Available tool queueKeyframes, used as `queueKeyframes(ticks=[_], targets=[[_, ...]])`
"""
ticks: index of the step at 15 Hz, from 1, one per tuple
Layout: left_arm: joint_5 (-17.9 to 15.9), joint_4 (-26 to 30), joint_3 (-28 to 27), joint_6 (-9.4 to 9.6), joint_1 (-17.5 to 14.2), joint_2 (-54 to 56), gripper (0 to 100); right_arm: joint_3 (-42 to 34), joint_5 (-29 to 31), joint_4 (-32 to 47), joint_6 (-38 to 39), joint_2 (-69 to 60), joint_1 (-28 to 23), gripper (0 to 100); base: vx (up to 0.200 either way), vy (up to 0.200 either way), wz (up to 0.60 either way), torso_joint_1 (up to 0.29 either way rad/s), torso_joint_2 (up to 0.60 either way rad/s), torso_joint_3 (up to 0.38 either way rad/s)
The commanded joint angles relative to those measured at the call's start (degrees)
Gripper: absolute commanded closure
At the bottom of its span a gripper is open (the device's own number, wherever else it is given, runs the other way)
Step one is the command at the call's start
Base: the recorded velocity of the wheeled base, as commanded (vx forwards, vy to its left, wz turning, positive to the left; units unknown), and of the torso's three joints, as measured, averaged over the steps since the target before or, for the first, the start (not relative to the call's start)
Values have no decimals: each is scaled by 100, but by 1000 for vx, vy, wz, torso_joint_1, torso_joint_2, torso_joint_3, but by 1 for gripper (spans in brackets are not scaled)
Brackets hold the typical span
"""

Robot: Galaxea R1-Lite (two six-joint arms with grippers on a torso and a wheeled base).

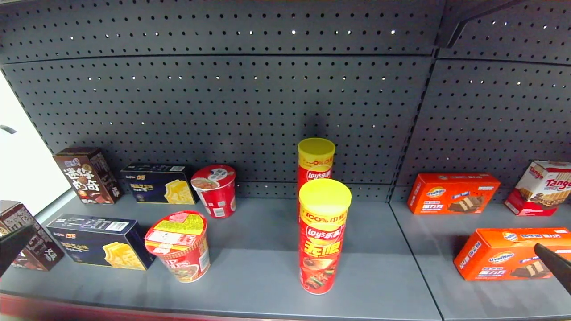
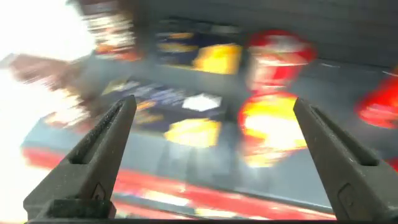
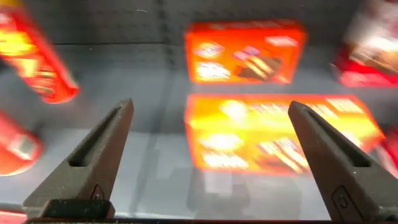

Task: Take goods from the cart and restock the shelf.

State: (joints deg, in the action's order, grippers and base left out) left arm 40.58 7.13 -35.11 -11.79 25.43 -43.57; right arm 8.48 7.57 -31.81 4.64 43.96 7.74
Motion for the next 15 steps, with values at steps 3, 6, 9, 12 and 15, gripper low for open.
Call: queueKeyframes(ticks=[3,6,9,12,15], targets=[[565,25,496,203,-1242,806,0,-347,8,16,89,-608,-554,0,0,0,0,0,0,0],[556,25,751,151,-2824,868,0,-523,8,43,160,-801,-607,0,0,0,0,0,0,0],[530,236,1621,397,-3272,2019,0,-717,16,377,160,-1285,-642,0,0,0,0,0,0,0],[-745,183,2632,1179,-2938,3979,0,-690,16,1765,89,-2700,-642,0,0,0,0,0,0,0],[-1729,-590,2948,1152,-2921,3838,0,-664,-19,3207,-324,-4238,-686,0,0,0,0,0,0,0]])
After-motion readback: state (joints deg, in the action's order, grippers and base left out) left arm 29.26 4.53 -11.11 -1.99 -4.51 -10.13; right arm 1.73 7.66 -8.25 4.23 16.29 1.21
